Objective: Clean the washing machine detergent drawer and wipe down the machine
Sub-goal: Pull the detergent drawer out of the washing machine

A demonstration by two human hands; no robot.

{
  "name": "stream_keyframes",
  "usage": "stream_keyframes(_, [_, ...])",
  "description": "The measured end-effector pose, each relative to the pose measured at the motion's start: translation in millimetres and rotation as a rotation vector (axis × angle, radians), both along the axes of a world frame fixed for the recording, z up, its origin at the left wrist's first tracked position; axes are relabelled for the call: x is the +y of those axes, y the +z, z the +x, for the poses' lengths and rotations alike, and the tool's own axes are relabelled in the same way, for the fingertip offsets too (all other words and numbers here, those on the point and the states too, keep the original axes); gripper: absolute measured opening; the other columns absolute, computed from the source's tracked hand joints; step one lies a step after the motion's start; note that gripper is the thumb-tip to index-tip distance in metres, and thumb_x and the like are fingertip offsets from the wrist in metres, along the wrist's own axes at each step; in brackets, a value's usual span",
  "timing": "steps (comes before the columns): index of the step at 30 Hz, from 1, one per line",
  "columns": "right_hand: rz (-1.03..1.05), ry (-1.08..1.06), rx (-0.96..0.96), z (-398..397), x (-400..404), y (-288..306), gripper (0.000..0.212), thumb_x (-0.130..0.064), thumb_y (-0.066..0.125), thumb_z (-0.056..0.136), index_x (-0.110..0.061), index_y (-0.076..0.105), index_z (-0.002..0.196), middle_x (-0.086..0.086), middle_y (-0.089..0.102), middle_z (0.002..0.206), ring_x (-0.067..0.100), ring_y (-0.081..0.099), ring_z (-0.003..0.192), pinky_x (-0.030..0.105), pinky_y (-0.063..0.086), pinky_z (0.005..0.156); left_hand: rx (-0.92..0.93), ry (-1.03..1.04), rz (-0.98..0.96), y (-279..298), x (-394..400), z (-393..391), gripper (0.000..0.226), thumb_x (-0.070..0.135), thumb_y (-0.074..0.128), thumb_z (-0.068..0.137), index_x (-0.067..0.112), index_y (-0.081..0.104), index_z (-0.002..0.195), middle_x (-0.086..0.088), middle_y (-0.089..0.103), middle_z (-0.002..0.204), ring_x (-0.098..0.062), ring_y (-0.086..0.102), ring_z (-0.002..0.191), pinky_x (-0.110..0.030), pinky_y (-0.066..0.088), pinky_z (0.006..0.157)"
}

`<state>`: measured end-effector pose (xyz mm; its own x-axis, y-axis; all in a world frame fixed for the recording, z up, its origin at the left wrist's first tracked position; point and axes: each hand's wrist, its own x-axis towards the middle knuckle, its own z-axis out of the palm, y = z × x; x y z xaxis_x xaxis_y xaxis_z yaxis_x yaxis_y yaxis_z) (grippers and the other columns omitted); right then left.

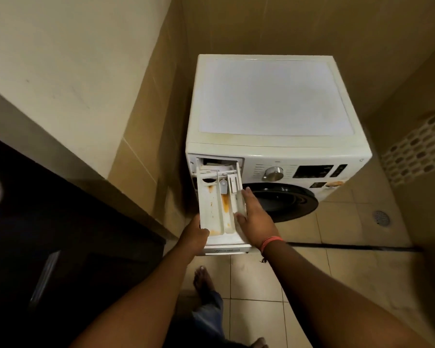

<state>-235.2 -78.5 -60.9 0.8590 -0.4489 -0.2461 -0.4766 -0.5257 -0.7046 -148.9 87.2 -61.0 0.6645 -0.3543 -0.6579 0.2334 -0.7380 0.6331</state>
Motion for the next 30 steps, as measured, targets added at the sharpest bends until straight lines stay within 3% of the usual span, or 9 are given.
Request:
stream_keyframes(3, [0.165, -0.158, 0.037, -41.2, -5.2, 13.5, 0.062, -0.024, 0.054, 0.095, -0.027, 0.025, 0.150, 0.001, 0.040, 0.151, 0.023, 0.046, 0.132, 0.038, 0.037, 0.111, -0.021, -0.011, -0.002, 13.3, -4.5, -31.1, 0.055, 0.007, 0.045, 0.096, 0.027, 0.037, 0.147, -0.003, 0.050, 0.145, -0.027, 0.051, 0.125, -0.040, 0.045, 0.105])
stream_keyframes(7, [0.304, -0.295, 0.094, -104.1, -20.6, 31.5, 0.043, -0.028, 0.051, 0.097, -0.024, 0.042, 0.139, 0.004, 0.062, 0.126, 0.022, 0.059, 0.107, 0.029, 0.045, 0.091, -0.059, -0.129, -0.002, 32.0, -21.4, -73.1, 0.058, 0.006, 0.045, 0.094, 0.025, 0.036, 0.149, -0.005, 0.051, 0.144, -0.028, 0.053, 0.120, -0.041, 0.047, 0.101])
stream_keyframes(11, [0.466, -0.454, 0.042, -168.0, -41.6, 47.7, 0.032, -0.024, 0.053, 0.098, -0.014, 0.056, 0.127, 0.003, 0.068, 0.104, 0.019, 0.064, 0.091, 0.033, 0.052, 0.087, -0.063, -0.259, -0.085, 51.4, -55.6, -115.4, 0.059, 0.003, 0.046, 0.093, 0.023, 0.038, 0.148, -0.005, 0.053, 0.143, -0.025, 0.053, 0.121, -0.043, 0.046, 0.103])
stream_keyframes(14, [0.551, -0.571, -0.024, -206.8, -56.7, 59.9, 0.023, -0.021, 0.054, 0.097, -0.011, 0.062, 0.116, 0.015, 0.070, 0.105, 0.036, 0.066, 0.099, 0.051, 0.052, 0.093, -0.048, -0.351, -0.126, 66.7, -88.1, -138.9, 0.058, 0.004, 0.046, 0.092, 0.027, 0.043, 0.144, 0.002, 0.060, 0.129, -0.017, 0.059, 0.106, -0.035, 0.053, 0.086])
stream_keyframes(16, [0.573, -0.679, -0.074, -230.9, -68.1, 67.6, 0.022, -0.021, 0.055, 0.096, -0.012, 0.062, 0.115, 0.019, 0.070, 0.106, 0.041, 0.064, 0.102, 0.054, 0.051, 0.092, -0.048, -0.435, -0.148, 76.3, -114.7, -151.3, 0.058, 0.004, 0.046, 0.091, 0.029, 0.045, 0.143, 0.006, 0.061, 0.124, -0.011, 0.059, 0.101, -0.029, 0.052, 0.080])
stream_keyframes(19, [0.558, -0.798, -0.130, -258.4, -85.7, 77.2, 0.022, -0.019, 0.056, 0.096, -0.011, 0.060, 0.115, 0.012, 0.070, 0.101, 0.031, 0.068, 0.090, 0.042, 0.056, 0.085, -0.063, -0.549, -0.163, 84.7, -156.8, -164.7, 0.059, 0.006, 0.048, 0.089, 0.030, 0.045, 0.143, 0.001, 0.060, 0.135, -0.016, 0.059, 0.109, -0.034, 0.050, 0.092])
stream_keyframes(24, [0.572, -1.001, -0.270, -297.8, -114.0, 90.1, 0.024, -0.013, 0.055, 0.096, -0.015, 0.057, 0.119, -0.001, 0.069, 0.102, 0.016, 0.067, 0.088, 0.036, 0.055, 0.083, -0.052, -0.716, -0.177, 87.8, -228.4, -188.7, 0.055, 0.011, 0.052, 0.092, 0.030, 0.046, 0.144, 0.000, 0.059, 0.135, -0.011, 0.057, 0.098, -0.028, 0.048, 0.076])
stream_keyframes(27, [0.584, -1.138, -0.356, -320.3, -128.8, 92.0, 0.025, -0.010, 0.055, 0.096, -0.012, 0.058, 0.121, -0.001, 0.069, 0.102, 0.014, 0.067, 0.089, 0.032, 0.057, 0.082, -0.036, -0.793, -0.167, 87.3, -269.3, -203.8, 0.043, 0.023, 0.052, 0.097, 0.026, 0.048, 0.140, 0.001, 0.062, 0.127, -0.013, 0.061, 0.098, -0.031, 0.050, 0.080])
stream_keyframes(30, [0.562, -1.298, -0.456, -340.4, -138.0, 92.6, 0.022, -0.007, 0.055, 0.095, -0.013, 0.061, 0.116, 0.002, 0.070, 0.105, 0.012, 0.068, 0.086, 0.026, 0.056, 0.072, -0.047, -0.891, -0.190, 92.3, -304.4, -224.8, 0.036, 0.039, 0.042, 0.102, 0.026, 0.051, 0.134, 0.009, 0.062, 0.104, -0.007, 0.059, 0.087, -0.027, 0.045, 0.066])
